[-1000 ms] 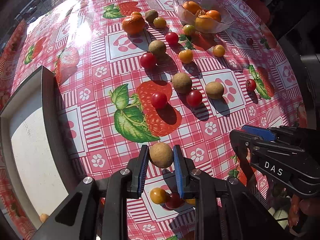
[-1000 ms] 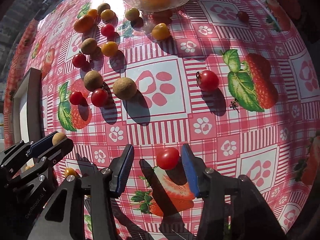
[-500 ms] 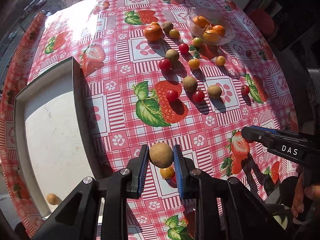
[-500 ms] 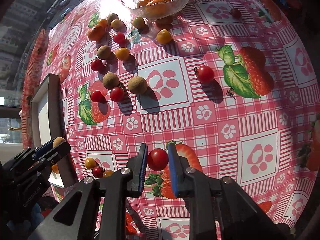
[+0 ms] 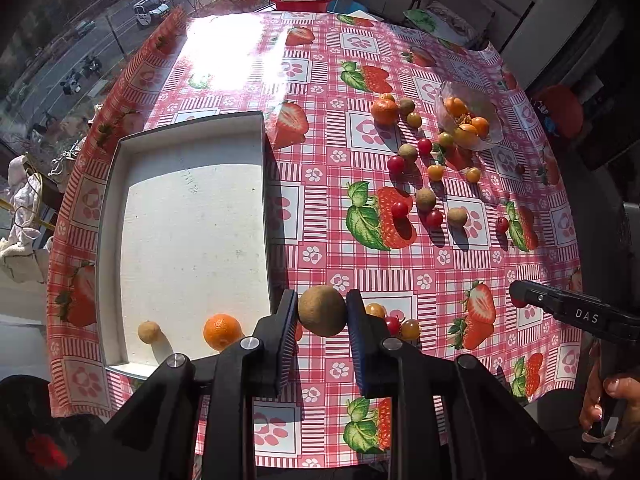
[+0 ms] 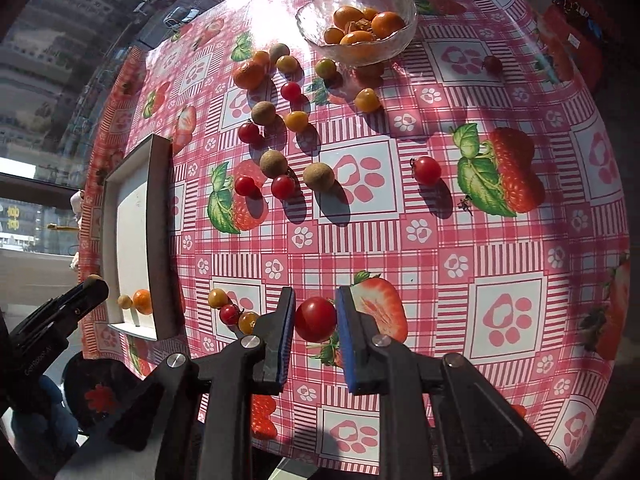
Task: Organize fruits
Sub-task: 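Carry the kiwi and tomato into the white tray and open both tools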
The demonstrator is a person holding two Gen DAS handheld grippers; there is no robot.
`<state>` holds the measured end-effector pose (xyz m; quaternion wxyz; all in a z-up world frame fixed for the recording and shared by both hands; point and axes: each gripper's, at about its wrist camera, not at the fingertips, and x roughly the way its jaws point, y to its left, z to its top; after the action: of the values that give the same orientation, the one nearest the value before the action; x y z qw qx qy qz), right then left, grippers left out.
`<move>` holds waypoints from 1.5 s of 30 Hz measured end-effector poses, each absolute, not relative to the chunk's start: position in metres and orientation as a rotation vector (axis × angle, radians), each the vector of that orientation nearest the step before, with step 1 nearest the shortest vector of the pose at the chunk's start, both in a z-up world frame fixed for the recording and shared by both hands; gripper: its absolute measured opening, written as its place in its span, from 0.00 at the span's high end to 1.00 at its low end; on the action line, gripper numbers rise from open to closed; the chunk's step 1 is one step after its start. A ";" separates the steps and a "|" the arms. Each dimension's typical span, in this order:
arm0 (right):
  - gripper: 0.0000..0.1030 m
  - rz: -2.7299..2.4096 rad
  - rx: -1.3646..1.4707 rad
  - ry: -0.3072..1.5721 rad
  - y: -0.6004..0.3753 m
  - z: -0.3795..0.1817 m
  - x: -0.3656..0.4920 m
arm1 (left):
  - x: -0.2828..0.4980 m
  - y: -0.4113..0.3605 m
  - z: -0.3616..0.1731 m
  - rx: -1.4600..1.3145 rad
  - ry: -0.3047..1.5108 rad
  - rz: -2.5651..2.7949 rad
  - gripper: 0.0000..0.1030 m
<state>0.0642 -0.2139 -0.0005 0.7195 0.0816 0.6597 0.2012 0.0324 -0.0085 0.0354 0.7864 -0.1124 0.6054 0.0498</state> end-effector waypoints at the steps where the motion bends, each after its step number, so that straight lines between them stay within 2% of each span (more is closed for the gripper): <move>1: 0.78 0.442 0.181 1.460 -0.214 0.001 0.062 | 0.032 -0.004 0.036 -0.234 1.304 0.103 0.75; 9: 0.78 0.390 0.219 1.444 -0.178 0.007 0.038 | 0.021 0.060 0.033 -0.143 1.316 0.046 0.75; 20: 0.78 0.541 0.130 1.449 -0.040 0.012 0.028 | 0.001 0.135 -0.008 -0.174 1.375 0.107 0.75; 32: 0.79 0.672 -0.059 1.537 0.084 -0.025 0.025 | 0.012 0.146 -0.057 -0.147 1.456 0.108 0.75; 45: 0.77 0.632 -0.209 1.615 0.119 -0.060 0.026 | 0.020 0.145 -0.086 -0.152 1.510 0.109 0.75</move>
<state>0.0264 0.1187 -0.0598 0.6422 -0.0917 0.7087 0.2773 0.0196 0.1454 -0.0856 0.7242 -0.0688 0.6843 0.0496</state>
